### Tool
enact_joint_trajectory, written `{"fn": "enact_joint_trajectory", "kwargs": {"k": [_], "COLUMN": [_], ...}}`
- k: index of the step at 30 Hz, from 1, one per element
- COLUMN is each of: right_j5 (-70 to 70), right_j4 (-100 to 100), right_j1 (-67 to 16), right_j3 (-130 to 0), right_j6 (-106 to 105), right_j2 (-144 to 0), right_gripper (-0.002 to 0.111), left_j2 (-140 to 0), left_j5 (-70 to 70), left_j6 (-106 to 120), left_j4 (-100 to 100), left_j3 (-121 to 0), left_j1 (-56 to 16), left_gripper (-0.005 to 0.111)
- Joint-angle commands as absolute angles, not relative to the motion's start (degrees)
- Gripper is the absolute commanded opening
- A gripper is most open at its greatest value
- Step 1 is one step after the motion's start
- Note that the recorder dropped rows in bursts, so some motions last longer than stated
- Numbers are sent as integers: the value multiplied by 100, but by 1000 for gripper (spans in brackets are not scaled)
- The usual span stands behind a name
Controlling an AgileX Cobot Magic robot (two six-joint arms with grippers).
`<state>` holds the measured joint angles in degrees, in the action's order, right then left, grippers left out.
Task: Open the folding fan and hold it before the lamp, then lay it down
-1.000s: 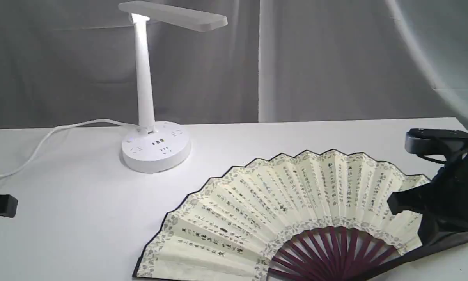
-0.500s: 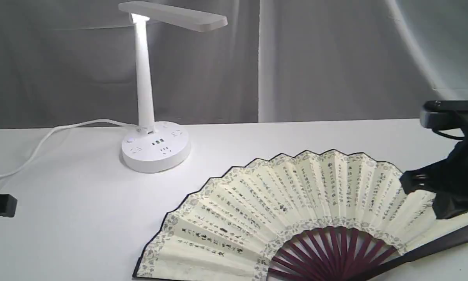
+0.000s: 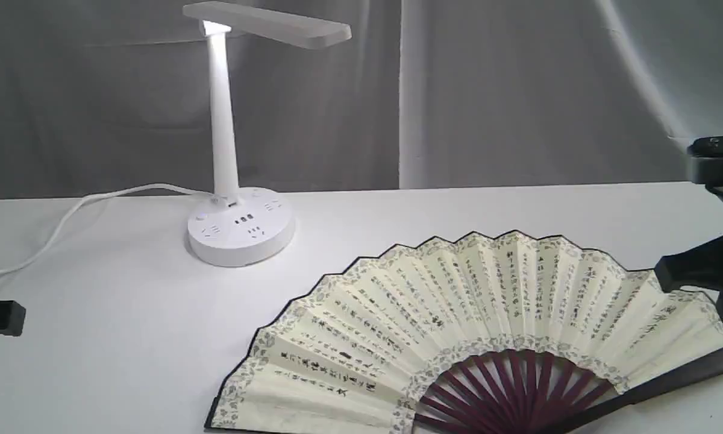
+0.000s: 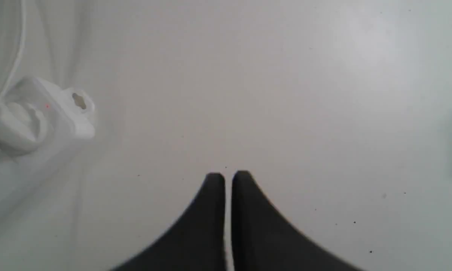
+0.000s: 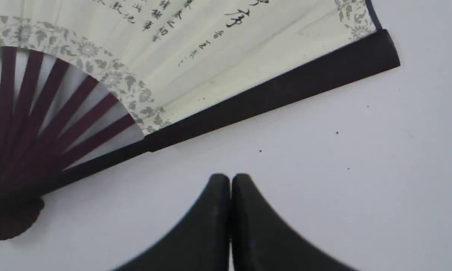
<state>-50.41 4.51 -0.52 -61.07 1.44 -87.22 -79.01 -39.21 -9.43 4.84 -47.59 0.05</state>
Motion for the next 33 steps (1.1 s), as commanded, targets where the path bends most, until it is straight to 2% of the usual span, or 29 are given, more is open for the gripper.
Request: {"fn": "enact_joint_trajectory", "kwargs": {"k": [1,18,33], "right_j5": [-5099,-5276,-5549], "right_j4": [494,375,265], "right_j1": [-64,-64,-64], "right_j3": [-6074,-6049,-6049], "right_j6": [149,139,139], "right_j2": [-8535,-7562,-5753], "right_gripper": [0,0,0], "left_j2": [-7824,-6232,-4432], "left_j5": [-3904,-4120,-4096], "left_j6": [-968,-854,-864], "left_j4": [501,673,658], "left_j3": [-4814,-4814,-4814], "left_j1": [0,0,0], "left_gripper": [0,0,0]}}
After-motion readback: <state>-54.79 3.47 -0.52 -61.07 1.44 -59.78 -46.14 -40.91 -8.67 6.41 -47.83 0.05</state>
